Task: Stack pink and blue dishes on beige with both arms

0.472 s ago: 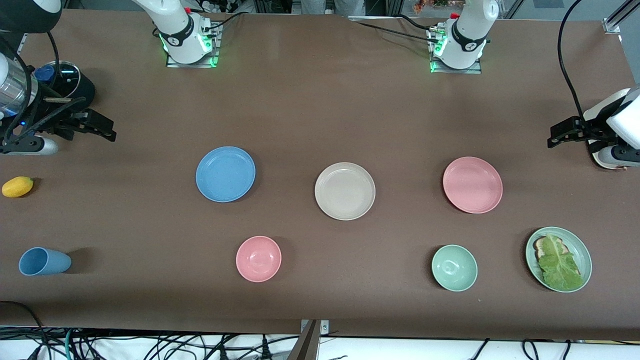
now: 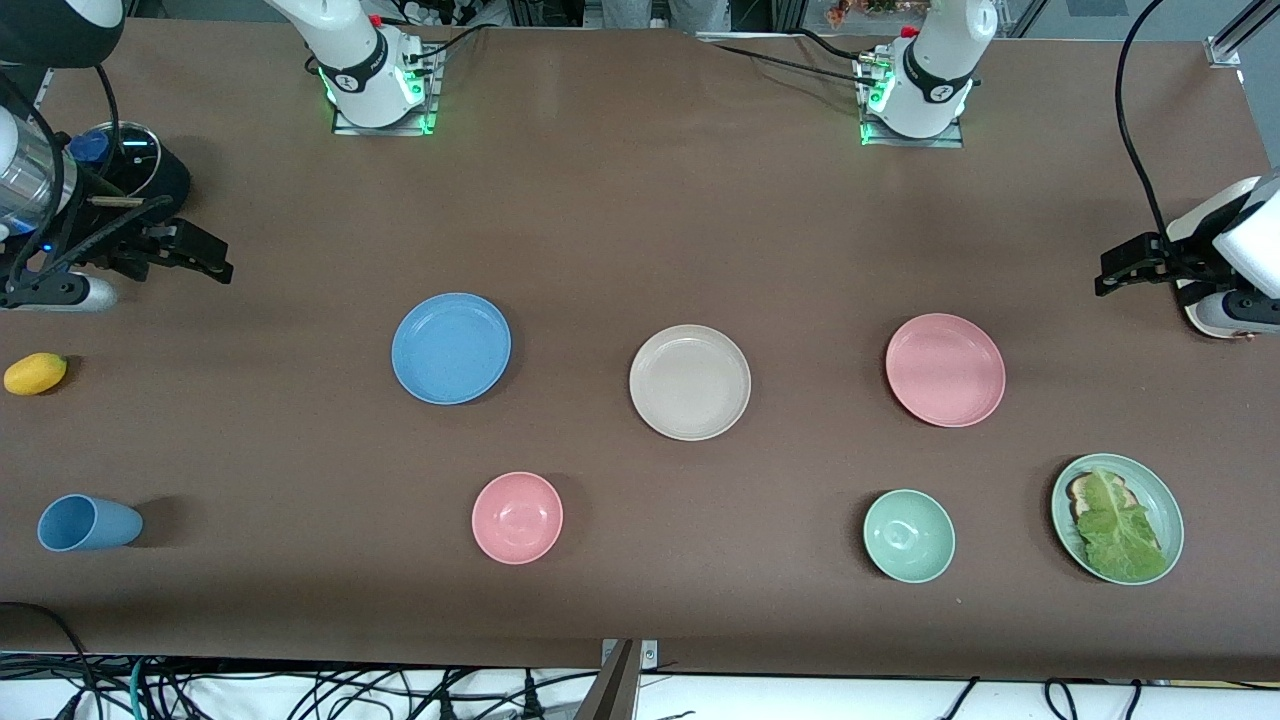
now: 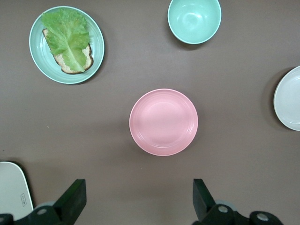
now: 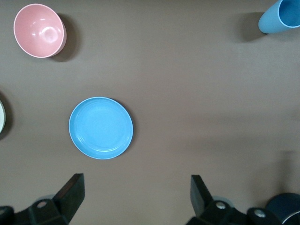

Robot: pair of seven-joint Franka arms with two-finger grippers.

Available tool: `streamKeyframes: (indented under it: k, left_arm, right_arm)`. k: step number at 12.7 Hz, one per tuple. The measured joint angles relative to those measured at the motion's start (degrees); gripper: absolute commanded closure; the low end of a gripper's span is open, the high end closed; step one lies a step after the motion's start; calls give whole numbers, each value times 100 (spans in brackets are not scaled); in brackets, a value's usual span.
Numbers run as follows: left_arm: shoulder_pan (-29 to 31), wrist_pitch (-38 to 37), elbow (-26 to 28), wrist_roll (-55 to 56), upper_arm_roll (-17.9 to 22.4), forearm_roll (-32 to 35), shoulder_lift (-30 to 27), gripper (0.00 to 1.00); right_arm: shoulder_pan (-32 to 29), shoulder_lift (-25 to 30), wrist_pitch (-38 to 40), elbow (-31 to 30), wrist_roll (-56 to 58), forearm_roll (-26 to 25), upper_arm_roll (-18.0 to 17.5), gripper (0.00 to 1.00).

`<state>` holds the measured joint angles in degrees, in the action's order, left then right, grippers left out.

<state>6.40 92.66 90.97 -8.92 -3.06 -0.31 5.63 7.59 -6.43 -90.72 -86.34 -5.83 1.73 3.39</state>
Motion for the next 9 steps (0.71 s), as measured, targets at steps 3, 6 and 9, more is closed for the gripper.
streamKeyframes:
  k: [3,6,9]
  left_arm:
    - [0,0,1,0,-1,0,0,0]
    - [0,0,2,0,-3,0,0,0]
    - [0,0,2,0,-3,0,0,0]
  right_arm:
    - [0,0,0,0,0,0,0,0]
    - [-1,0,0,0,0,0,1,0]
    - [-1,0,0,0,0,0,2,0]
